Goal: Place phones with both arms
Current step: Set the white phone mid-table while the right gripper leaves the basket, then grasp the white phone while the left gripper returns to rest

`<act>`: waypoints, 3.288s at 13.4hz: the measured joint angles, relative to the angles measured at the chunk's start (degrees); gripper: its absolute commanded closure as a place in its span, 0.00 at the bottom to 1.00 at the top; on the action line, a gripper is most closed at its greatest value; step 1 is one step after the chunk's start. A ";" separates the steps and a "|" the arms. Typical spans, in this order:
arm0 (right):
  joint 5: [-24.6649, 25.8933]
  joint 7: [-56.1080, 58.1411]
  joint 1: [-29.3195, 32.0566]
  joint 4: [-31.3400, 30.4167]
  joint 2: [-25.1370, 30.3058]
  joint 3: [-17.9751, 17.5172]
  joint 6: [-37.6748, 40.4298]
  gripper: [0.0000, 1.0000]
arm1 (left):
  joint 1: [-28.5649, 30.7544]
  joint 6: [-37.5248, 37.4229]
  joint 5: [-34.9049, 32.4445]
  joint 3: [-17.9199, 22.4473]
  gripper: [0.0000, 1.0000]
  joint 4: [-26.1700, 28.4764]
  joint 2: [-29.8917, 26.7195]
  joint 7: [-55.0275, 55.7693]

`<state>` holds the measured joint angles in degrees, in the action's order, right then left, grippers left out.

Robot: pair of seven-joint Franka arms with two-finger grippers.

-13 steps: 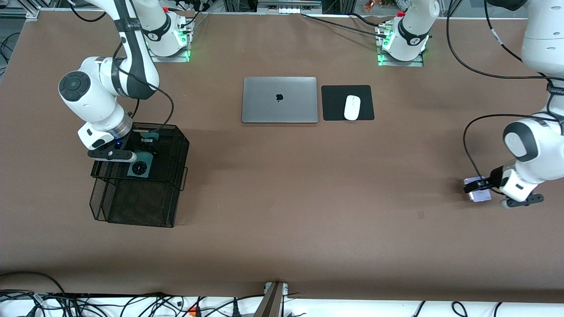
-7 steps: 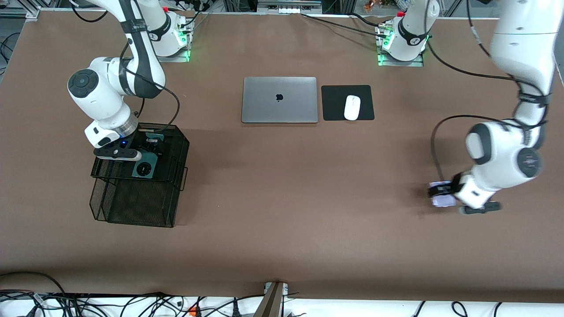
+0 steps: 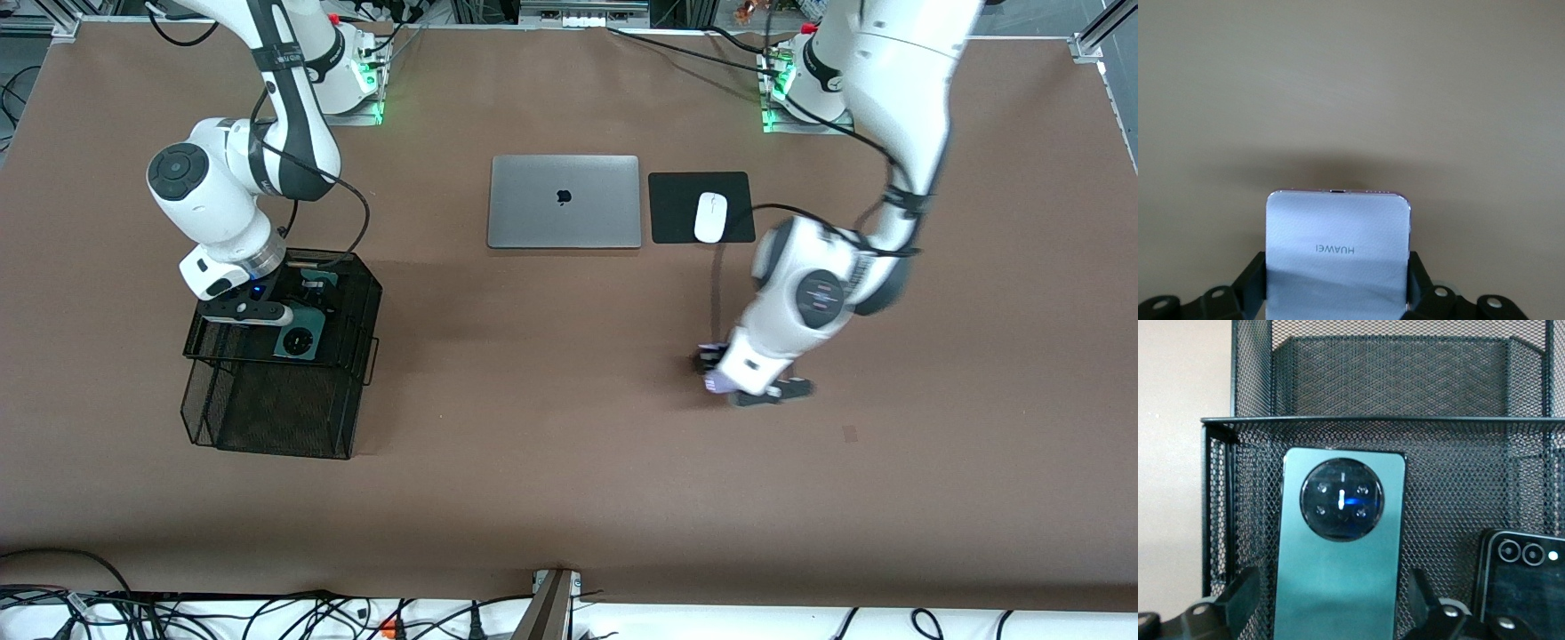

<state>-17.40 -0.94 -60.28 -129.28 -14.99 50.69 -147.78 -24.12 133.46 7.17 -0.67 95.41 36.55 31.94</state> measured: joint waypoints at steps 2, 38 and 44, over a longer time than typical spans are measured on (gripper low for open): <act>0.00 0.00 -0.02 0.52 0.00 -0.01 -0.06 0.01 | -5.31 0.00 0.00 0.06 1.00 -3.38 2.41 3.84; 0.91 -19.30 -0.15 41.70 -14.66 -12.50 37.70 0.00 | -1.43 -38.11 -1.80 17.08 0.00 -26.12 -4.19 -16.06; -6.27 -26.90 -0.13 48.26 -30.49 -21.57 16.06 0.00 | 8.89 -45.33 -3.67 17.17 0.00 -25.80 -9.81 -34.37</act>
<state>-23.67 -27.84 -60.41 -81.02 -45.48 29.12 -131.72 -15.23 88.13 3.50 16.50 69.61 26.74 -2.44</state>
